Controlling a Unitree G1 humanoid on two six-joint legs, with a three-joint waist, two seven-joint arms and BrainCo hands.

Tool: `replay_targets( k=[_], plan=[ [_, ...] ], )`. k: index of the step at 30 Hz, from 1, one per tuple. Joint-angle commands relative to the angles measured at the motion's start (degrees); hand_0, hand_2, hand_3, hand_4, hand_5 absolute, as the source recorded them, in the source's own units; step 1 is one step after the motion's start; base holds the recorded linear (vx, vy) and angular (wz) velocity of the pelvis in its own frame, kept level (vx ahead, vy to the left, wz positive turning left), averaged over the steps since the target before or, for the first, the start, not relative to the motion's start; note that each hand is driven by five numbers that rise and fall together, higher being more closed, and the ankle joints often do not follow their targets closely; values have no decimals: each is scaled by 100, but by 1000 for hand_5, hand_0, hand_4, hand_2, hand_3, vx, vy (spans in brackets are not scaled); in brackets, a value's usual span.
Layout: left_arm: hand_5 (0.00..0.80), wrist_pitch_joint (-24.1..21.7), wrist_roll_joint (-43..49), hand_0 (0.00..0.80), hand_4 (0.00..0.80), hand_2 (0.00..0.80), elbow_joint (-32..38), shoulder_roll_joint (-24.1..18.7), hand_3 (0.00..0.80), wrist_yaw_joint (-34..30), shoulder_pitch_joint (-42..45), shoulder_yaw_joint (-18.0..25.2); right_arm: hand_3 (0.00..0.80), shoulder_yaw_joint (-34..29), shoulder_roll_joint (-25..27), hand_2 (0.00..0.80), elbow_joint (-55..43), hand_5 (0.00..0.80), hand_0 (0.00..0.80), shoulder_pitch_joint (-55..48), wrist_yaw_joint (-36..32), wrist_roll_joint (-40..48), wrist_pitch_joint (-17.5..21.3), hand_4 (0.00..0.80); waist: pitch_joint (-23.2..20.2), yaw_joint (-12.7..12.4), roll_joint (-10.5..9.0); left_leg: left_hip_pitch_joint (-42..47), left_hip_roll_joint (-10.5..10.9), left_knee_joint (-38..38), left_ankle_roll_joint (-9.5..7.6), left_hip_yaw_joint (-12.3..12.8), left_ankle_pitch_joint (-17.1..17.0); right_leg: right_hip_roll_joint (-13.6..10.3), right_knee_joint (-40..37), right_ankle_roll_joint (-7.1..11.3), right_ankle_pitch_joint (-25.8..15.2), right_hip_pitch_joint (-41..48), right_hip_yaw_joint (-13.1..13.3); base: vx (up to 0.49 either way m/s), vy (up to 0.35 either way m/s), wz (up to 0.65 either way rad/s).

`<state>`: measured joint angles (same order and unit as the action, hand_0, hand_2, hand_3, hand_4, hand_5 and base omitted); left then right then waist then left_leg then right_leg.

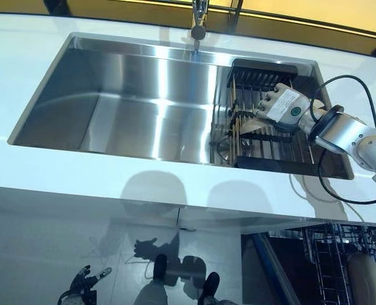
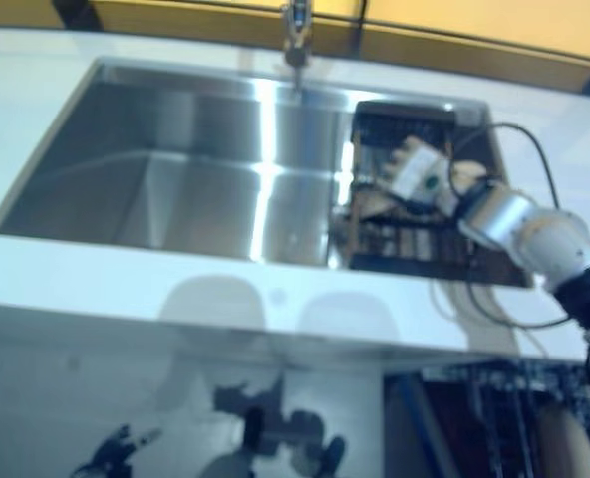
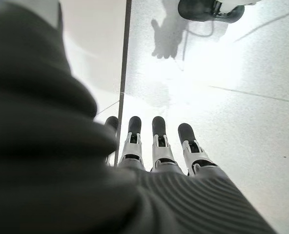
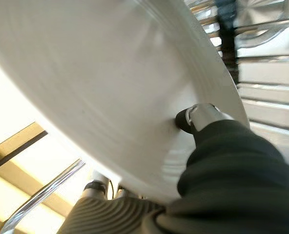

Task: Take plates into dishwasher

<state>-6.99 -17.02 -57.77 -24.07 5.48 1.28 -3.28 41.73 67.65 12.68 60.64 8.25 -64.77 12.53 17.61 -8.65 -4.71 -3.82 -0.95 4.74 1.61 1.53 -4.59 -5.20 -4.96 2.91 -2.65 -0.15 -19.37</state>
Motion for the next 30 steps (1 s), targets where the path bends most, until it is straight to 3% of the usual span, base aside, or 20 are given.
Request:
replay_targets(
  k=[1,11,19,24,30],
  plan=[
    [0,-114,5,0,0,0,-159,-8,0,133,82,-42,800,-79,386,800,104,800,800,651,279,561,-809,800,-438,79,-184,166,-62,26,-157,74,626,16,-4,253,351,114,108,0,0,0],
    [0,-190,18,0,0,0,-450,91,0,194,281,-78,800,53,1053,800,200,800,800,1749,472,1815,-2021,800,-983,345,-244,621,-172,26,-122,431,807,46,-4,346,405,355,390,30,-3,-11],
    [0,-178,103,0,0,0,-534,216,0,92,368,-153,800,-200,1500,800,643,800,800,1501,141,2887,-2682,800,-1355,536,-181,945,-227,26,-139,701,962,42,-4,400,415,483,633,36,9,-23],
    [0,-156,158,0,0,0,-487,160,0,-53,363,-251,800,-653,1746,800,1246,800,800,979,373,3741,-2640,800,-1436,671,-130,1071,-255,26,-147,862,1031,60,-4,416,408,512,790,36,-28,-24],
    [0,-86,318,0,0,0,-552,116,0,-189,301,-275,800,-2396,1791,800,2016,800,800,-935,521,4564,-2339,800,-1462,918,-8,1189,-281,26,-139,1064,1103,89,-4,411,403,509,989,19,-20,-15]
  ],
)
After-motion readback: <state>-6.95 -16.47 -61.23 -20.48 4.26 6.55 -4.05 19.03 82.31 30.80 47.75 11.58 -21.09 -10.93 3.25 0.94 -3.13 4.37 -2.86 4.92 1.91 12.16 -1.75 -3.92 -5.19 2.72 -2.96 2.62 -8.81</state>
